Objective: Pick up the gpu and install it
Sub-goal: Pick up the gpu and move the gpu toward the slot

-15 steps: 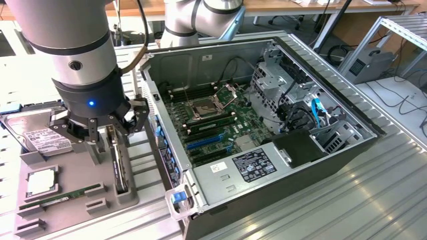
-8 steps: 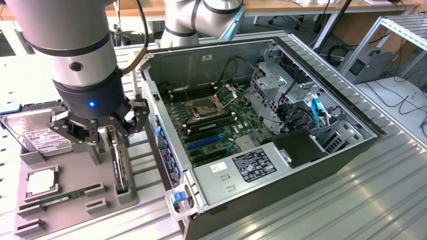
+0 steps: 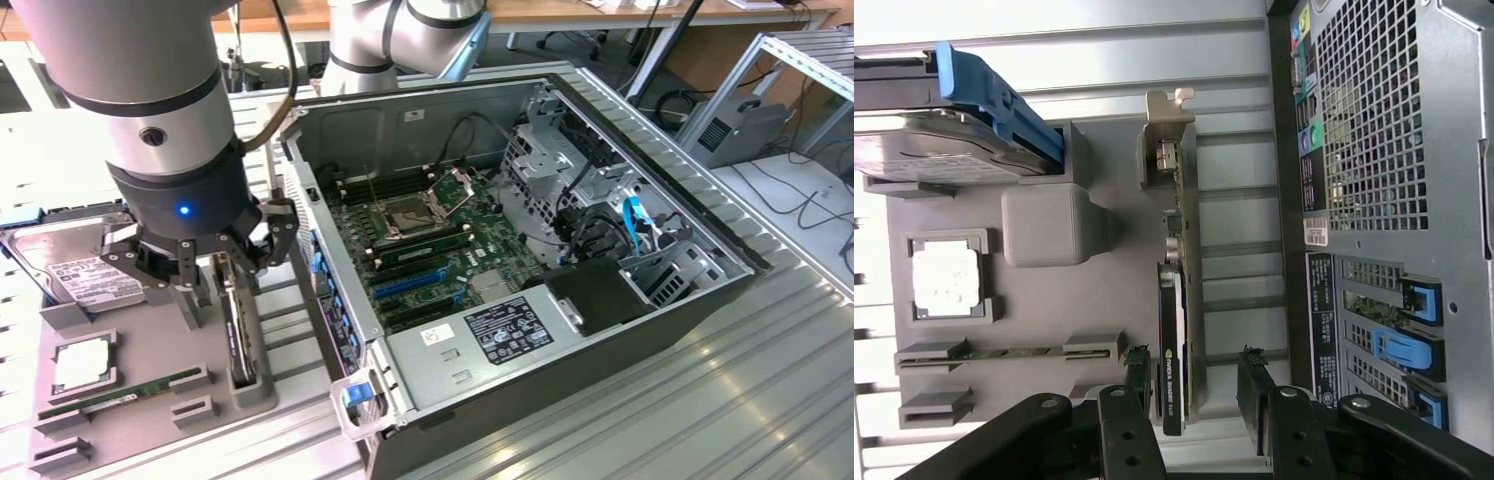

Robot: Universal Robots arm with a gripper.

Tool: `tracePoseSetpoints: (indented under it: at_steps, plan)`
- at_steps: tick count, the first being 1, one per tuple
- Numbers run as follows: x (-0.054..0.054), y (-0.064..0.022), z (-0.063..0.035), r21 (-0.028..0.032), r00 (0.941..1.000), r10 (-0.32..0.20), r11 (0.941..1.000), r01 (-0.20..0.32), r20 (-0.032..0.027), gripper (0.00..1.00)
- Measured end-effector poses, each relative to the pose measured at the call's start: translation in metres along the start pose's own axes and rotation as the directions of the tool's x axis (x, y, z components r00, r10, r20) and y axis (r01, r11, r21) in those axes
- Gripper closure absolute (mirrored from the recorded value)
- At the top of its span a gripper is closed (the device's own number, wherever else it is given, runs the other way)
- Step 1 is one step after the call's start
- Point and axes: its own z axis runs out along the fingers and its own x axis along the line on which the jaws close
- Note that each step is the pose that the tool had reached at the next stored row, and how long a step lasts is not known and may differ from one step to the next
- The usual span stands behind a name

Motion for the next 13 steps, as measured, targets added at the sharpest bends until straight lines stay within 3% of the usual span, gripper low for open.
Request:
tracePoseSetpoints:
  at_steps: [13]
  plan:
    - [0.0000,-0.0001,0.0029,0.0000,1.0000,0.000,1.0000,0.000,0.0000,0.52]
